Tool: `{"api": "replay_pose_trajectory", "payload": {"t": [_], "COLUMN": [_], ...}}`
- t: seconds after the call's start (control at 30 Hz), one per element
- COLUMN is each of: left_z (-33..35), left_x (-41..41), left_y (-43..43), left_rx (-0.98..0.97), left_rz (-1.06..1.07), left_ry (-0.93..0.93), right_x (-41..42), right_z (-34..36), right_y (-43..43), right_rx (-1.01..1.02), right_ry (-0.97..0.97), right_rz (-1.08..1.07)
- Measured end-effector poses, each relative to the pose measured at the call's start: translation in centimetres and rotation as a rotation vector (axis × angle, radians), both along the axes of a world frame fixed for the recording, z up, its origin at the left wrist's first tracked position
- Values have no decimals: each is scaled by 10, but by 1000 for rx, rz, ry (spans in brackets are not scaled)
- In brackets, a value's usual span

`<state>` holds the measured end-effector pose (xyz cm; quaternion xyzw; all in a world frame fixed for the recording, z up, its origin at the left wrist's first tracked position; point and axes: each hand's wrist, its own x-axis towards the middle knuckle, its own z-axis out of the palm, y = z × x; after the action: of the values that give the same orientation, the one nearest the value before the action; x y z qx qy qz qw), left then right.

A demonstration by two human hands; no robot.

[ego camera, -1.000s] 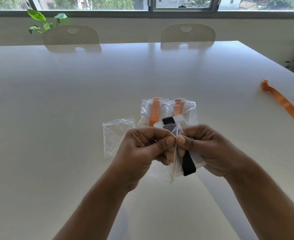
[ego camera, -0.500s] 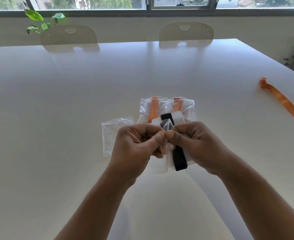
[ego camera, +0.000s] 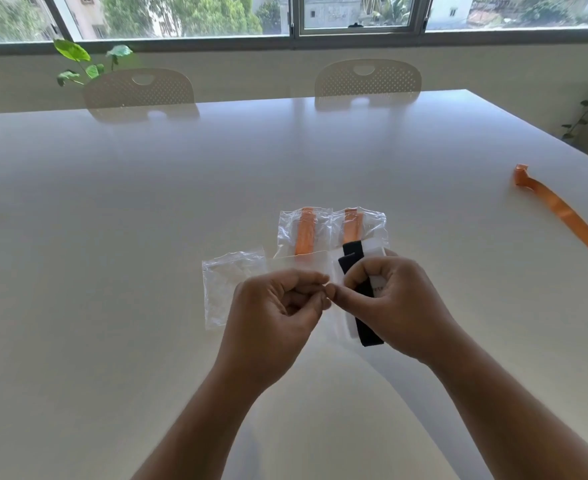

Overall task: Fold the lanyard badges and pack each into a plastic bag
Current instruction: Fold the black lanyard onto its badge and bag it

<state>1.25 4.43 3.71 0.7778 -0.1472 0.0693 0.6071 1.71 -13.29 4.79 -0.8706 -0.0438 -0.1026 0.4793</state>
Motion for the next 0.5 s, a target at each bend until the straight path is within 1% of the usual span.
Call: {"api": "replay_pose_trajectory", "payload": {"t": [0.07, 0.17, 0.3, 0.4, 0.5], "left_z": [0, 0, 0, -2, -1], "left_x": [0, 0, 3, 3, 2], "left_y": [0, -1, 2, 1, 0], "left_rx": [10, -33, -106, -78, -51], "left_rz": [23, 18, -4, -37, -45], "left_ry": [-14, 25, 141, 145, 130], "right_x": [-1, -1, -2, -1, -1], "right_z": [-1, -3, 0, 0, -2], "right_y": [2, 4, 4, 3, 3], "right_rx": [-1, 40, 151, 240, 232], "right_ry": [-31, -28, 42, 115, 168], "right_rz": [-24, -4, 49, 81, 97]}}
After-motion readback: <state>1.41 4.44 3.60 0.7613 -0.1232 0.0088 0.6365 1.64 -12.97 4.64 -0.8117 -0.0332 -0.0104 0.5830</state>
